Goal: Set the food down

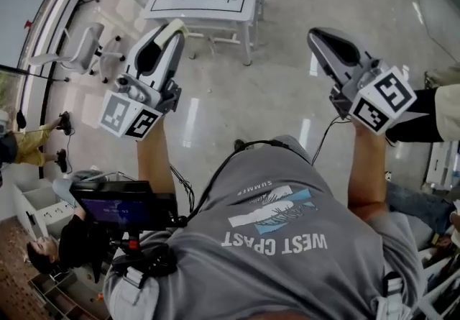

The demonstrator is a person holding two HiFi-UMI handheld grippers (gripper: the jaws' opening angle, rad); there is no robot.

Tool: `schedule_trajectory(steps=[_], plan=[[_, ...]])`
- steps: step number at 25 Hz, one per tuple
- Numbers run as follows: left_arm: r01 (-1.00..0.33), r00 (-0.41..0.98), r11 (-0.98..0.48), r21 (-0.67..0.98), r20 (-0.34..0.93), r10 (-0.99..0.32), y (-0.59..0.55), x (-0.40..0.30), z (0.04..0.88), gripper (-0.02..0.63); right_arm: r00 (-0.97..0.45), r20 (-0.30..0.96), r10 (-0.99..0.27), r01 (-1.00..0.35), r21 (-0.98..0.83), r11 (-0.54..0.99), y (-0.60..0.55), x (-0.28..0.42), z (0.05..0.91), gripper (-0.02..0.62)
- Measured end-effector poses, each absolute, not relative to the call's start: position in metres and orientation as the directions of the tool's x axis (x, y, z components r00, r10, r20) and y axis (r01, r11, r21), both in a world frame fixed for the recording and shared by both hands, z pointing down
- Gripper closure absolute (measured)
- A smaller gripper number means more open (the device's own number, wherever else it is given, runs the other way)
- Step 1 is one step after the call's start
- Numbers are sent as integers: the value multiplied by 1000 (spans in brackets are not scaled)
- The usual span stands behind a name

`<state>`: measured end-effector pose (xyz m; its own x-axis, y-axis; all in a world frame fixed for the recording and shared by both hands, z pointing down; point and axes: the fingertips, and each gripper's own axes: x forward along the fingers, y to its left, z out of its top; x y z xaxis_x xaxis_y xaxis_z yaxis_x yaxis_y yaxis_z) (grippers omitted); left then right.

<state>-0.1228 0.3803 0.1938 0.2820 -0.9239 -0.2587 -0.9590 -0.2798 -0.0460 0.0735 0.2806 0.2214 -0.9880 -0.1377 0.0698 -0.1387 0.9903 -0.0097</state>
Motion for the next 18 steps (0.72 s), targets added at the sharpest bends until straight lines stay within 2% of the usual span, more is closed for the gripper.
schedule_trajectory(steps=[11,18], plan=[[-962,267,-274,7,-206,-941,293,-142,213,502,-985,110,-133,-142,-84,986,198,57,246,588],[-977,210,-213,-9,-197,-958,236,-140,209,502,-994,93,-63,-71,-85,994,129,47,245,588]])
